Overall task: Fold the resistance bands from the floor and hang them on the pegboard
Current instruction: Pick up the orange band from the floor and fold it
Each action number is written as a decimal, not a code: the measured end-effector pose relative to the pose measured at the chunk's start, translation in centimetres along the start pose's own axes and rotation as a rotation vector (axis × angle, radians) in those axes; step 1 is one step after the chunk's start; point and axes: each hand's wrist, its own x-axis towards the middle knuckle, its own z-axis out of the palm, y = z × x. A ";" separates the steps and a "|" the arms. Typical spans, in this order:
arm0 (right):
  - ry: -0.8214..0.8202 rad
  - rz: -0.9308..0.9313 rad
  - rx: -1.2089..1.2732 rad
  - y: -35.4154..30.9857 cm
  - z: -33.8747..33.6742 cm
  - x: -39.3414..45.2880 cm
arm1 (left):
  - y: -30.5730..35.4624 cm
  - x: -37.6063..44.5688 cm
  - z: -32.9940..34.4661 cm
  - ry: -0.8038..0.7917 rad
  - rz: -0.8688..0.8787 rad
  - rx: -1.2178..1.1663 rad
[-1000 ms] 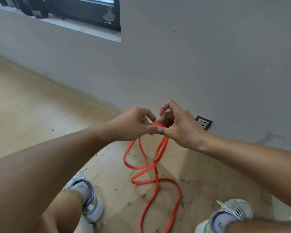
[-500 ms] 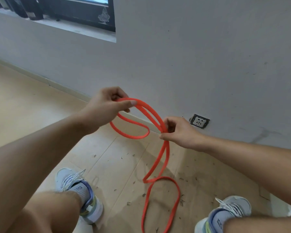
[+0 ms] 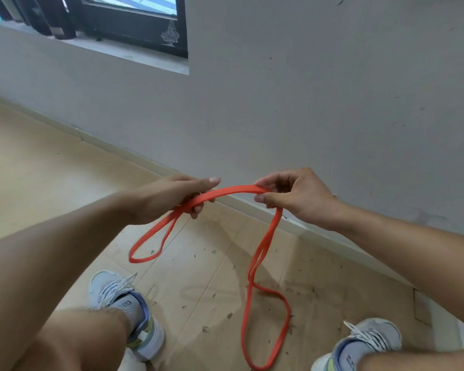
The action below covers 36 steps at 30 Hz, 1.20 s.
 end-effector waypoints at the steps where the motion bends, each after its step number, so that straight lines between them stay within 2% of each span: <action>1: -0.001 -0.031 -0.015 -0.4 0.2 -0.1 | 0.4 0.1 0.5 -0.019 0.020 -0.023; 4: -0.034 -0.117 -0.044 -1.5 1.0 -0.3 | 1.8 1.1 2.3 -0.030 0.078 -0.074; 7: -0.054 -0.137 0.014 -1.8 1.5 -0.6 | 2.9 1.9 3.9 0.025 0.108 -0.063; 10: -0.127 -0.019 0.102 -1.4 1.1 -0.5 | 3.1 2.1 4.2 0.102 0.148 -0.075; 13: -0.243 0.110 -0.009 -0.2 0.5 -0.5 | 3.7 2.1 3.8 0.193 0.219 -0.222; 17: -0.183 0.170 -0.031 1.3 -0.4 -0.7 | 4.0 2.0 2.4 0.373 0.182 -0.390; 19: -0.135 0.195 0.020 1.3 -1.0 -0.5 | 3.5 1.7 2.0 0.373 0.140 -0.380; 23: -0.152 0.205 0.108 0.5 -1.8 -0.3 | 2.3 1.6 1.4 0.363 0.085 -0.302; 32: -0.125 0.131 0.053 -1.1 -0.3 -0.3 | 4.0 0.9 3.0 0.109 0.084 -0.024; 36: -0.082 0.050 -0.045 -1.7 0.1 -0.4 | 4.2 1.2 3.4 0.143 0.112 0.038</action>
